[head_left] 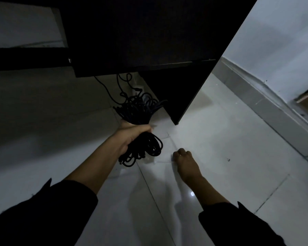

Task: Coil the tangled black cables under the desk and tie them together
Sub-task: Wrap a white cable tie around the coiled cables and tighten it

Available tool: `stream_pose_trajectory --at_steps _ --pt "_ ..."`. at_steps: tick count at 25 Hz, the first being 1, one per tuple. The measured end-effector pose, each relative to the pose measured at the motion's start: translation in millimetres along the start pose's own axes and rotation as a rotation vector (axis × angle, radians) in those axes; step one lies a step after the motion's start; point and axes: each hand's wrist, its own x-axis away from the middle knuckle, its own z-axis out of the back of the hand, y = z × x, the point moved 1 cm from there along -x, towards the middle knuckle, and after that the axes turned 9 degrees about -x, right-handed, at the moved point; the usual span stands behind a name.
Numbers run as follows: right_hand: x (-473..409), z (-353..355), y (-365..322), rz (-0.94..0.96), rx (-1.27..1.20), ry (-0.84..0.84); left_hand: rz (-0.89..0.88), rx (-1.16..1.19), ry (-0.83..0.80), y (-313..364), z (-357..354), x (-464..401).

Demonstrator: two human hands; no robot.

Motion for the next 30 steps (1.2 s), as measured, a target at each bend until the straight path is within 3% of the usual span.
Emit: stream_pose_trajectory --at_steps 2,8,11,22,30 --pt "2 -4 5 0.039 0.010 0.029 -0.010 -0.007 -0.033 -3 2 -1" --pt "-1 33 -12 0.267 -0.420 0.140 -0.071 -0.011 -0.032 -6 15 -7" --pt "4 66 -33 0.291 -0.621 0.193 -0.090 -0.041 -0.008 -6 19 -10" --pt "8 87 -85 0.329 -1.071 0.078 -0.081 -0.122 0.084 -7 34 -11" --pt "9 68 -83 0.277 -1.057 0.011 0.000 -0.151 0.093 -18 47 -22"
